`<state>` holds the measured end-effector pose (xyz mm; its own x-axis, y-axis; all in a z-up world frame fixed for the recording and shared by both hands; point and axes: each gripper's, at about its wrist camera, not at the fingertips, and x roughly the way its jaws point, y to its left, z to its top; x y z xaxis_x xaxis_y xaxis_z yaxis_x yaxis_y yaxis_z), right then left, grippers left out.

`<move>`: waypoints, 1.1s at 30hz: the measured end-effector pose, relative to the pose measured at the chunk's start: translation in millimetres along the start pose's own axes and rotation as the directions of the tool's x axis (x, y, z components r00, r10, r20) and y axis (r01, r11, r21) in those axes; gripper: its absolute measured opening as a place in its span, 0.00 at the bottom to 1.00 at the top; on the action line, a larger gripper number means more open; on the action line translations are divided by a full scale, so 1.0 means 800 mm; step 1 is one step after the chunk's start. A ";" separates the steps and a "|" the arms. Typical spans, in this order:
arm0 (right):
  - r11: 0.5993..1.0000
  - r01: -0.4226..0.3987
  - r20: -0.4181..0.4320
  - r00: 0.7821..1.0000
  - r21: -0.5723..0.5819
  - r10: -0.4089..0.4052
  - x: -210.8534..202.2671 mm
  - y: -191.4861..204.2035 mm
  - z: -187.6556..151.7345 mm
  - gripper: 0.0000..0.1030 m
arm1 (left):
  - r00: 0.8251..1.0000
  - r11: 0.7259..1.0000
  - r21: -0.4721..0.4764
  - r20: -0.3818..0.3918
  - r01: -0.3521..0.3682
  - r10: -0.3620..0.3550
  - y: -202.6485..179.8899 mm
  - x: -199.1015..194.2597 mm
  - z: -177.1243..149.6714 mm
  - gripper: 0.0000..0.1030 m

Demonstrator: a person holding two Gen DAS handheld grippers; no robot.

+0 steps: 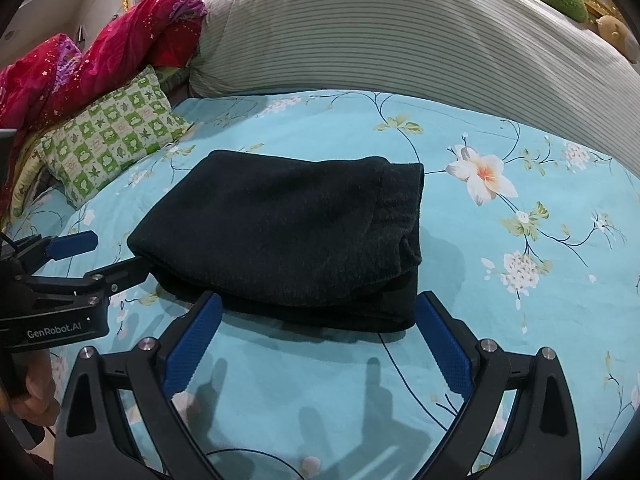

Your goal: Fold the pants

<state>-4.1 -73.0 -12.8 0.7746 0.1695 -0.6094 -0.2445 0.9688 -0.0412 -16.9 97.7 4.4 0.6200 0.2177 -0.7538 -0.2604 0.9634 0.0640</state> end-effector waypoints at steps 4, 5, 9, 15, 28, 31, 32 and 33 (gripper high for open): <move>1.000 -0.001 -0.003 1.000 0.001 0.001 0.001 0.000 0.002 0.94 | 1.000 1.000 -0.005 0.000 0.001 -0.001 0.002 0.001 0.001 0.84; 1.000 0.000 -0.003 1.000 0.000 0.000 0.001 0.000 0.002 0.94 | 1.000 1.000 -0.003 0.000 0.001 -0.001 0.002 0.001 0.001 0.84; 1.000 -0.002 -0.006 1.000 -0.001 0.002 0.004 -0.001 0.003 0.94 | 1.000 1.000 -0.004 -0.002 0.001 -0.001 0.002 0.001 0.001 0.84; 1.000 -0.001 -0.005 1.000 -0.001 0.001 0.005 -0.001 0.004 0.94 | 1.000 1.000 -0.002 -0.005 0.003 -0.003 0.002 0.002 0.002 0.85; 1.000 -0.001 -0.001 1.000 0.002 0.001 0.002 0.000 0.008 0.94 | 1.000 1.000 -0.005 -0.002 0.001 -0.001 0.002 0.001 0.004 0.85; 1.000 -0.003 -0.001 1.000 0.002 0.003 0.003 -0.001 0.010 0.95 | 1.000 1.000 -0.004 -0.001 0.001 -0.001 0.002 0.000 0.005 0.85; 1.000 -0.001 -0.001 1.000 0.001 0.001 0.003 0.000 0.010 0.95 | 1.000 1.000 -0.003 -0.001 0.001 -0.001 0.001 0.000 0.005 0.85; 1.000 -0.002 0.000 1.000 0.001 0.002 0.003 0.000 0.009 0.95 | 1.000 1.000 -0.002 0.001 0.001 -0.001 0.001 -0.001 0.006 0.85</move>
<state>2.0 -71.5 -8.3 0.7738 0.1714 -0.6098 -0.2453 0.9687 -0.0390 -14.2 99.1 7.9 0.6206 0.2170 -0.7535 -0.2614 0.9632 0.0621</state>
